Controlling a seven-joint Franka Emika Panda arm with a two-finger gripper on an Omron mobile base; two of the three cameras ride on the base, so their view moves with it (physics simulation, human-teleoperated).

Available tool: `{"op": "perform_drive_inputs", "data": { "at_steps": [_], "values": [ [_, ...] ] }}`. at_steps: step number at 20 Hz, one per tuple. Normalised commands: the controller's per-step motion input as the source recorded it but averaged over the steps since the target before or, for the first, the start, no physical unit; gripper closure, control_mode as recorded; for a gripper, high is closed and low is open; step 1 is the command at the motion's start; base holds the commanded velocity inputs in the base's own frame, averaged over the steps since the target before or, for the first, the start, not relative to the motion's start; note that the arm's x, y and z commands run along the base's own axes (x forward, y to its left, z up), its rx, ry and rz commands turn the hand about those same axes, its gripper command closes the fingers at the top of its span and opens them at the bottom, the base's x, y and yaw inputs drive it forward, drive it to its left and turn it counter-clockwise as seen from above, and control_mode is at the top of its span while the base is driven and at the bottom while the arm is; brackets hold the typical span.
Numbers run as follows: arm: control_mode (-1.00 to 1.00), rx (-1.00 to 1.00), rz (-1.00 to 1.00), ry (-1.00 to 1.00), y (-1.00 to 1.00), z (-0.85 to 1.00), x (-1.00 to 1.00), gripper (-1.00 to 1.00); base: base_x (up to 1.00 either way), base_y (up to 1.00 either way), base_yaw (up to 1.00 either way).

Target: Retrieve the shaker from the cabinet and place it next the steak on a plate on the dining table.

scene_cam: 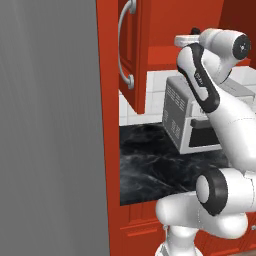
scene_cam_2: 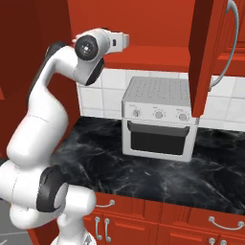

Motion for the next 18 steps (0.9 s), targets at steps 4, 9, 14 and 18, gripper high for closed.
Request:
{"op": "perform_drive_inputs", "data": {
  "at_steps": [4, 9, 14, 18],
  "values": [
    [-1.00, 0.00, 0.03, 0.00, -0.01, 0.44, -1.00, 1.00, 0.00, 0.00, 0.00],
    [-1.00, 0.00, 0.08, 0.00, 0.00, 0.22, -1.00, 1.00, 0.00, 0.00, 0.00],
    [-1.00, 0.00, 0.04, -0.01, 0.00, -0.06, -1.00, 1.00, 0.00, 0.00, 0.00],
    [-1.00, 0.00, 0.02, -0.01, 0.02, -0.13, -1.00, 1.00, 0.00, 0.00, 0.00]
  ]
}}
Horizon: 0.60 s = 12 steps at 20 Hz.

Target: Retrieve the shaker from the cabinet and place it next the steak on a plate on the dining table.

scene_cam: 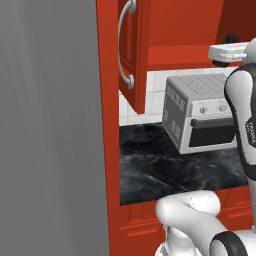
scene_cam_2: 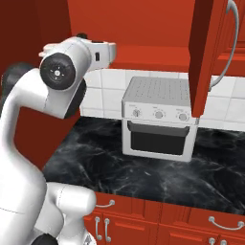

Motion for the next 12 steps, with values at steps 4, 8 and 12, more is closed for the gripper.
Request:
{"op": "perform_drive_inputs", "data": {
  "at_steps": [4, 8, 12],
  "values": [
    [-1.00, 0.00, 0.01, -0.02, 0.04, -0.07, -1.00, 1.00, 0.00, 0.00, 0.00],
    [-1.00, 0.00, 0.01, 0.00, 0.30, -0.23, -1.00, 1.00, 0.00, 0.00, 0.00],
    [-1.00, 0.00, 0.00, -0.01, 0.39, -0.09, -1.00, 1.00, 0.00, 0.00, 0.00]
  ]
}}
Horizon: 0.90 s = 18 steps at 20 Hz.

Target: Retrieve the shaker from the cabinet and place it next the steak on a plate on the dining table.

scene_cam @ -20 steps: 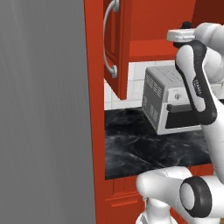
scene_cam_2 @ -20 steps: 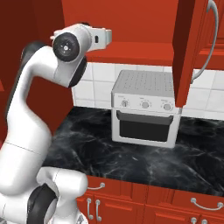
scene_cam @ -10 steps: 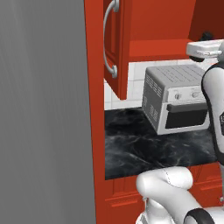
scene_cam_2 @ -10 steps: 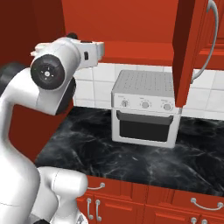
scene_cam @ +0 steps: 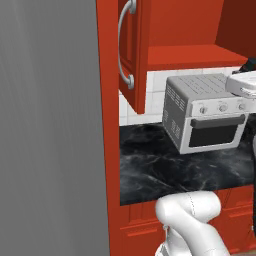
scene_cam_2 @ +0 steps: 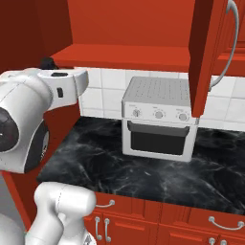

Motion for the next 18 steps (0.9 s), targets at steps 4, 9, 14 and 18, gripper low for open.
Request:
{"op": "perform_drive_inputs", "data": {
  "at_steps": [4, 9, 14, 18],
  "values": [
    [1.00, 0.00, 0.01, -0.03, 0.34, 0.00, -0.75, 1.00, -0.25, 0.10, 0.01],
    [1.00, 0.00, 0.00, 0.00, 0.00, 0.00, 0.00, 1.00, -1.00, 0.16, 0.01],
    [1.00, 0.00, 0.00, 0.00, 0.00, 0.00, 0.00, 1.00, -0.66, -0.41, -0.44],
    [1.00, 0.00, 0.00, 0.00, 0.00, 0.00, 0.00, 1.00, 0.00, 0.00, -0.99]
  ]
}}
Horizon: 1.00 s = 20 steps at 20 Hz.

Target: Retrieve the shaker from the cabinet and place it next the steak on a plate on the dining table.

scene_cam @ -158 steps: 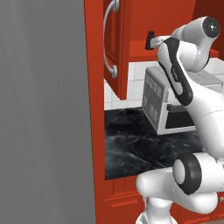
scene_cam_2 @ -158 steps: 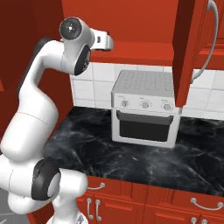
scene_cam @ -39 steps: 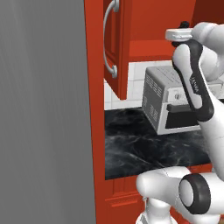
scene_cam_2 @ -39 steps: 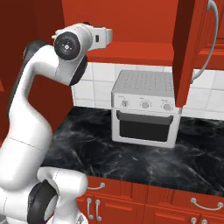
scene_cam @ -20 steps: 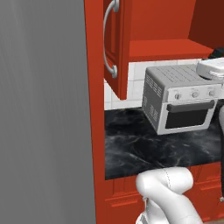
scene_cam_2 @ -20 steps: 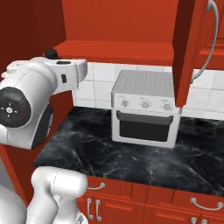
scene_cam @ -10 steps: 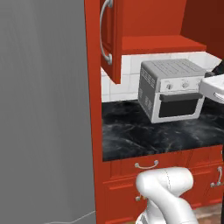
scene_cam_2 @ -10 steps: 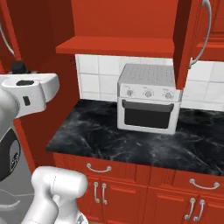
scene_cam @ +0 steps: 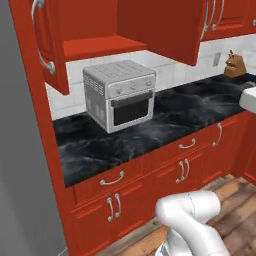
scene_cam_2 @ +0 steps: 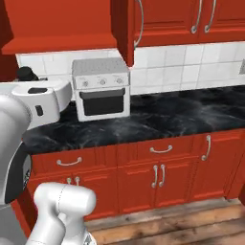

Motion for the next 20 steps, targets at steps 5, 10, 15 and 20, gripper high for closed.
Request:
{"op": "perform_drive_inputs", "data": {
  "at_steps": [5, 10, 15, 20],
  "values": [
    [1.00, 0.00, 0.00, 0.00, 0.00, 0.00, 0.00, 1.00, 0.00, 0.00, -1.00],
    [1.00, 0.00, 0.00, 0.00, 0.00, 0.00, 0.00, 1.00, 0.00, 0.00, -1.00],
    [1.00, 0.00, 0.00, 0.00, 0.00, 0.00, 0.00, 1.00, 0.00, 0.00, -1.00],
    [1.00, 0.00, 0.00, 0.00, 0.00, 0.00, 0.00, 1.00, 0.00, 0.00, -0.97]
  ]
}}
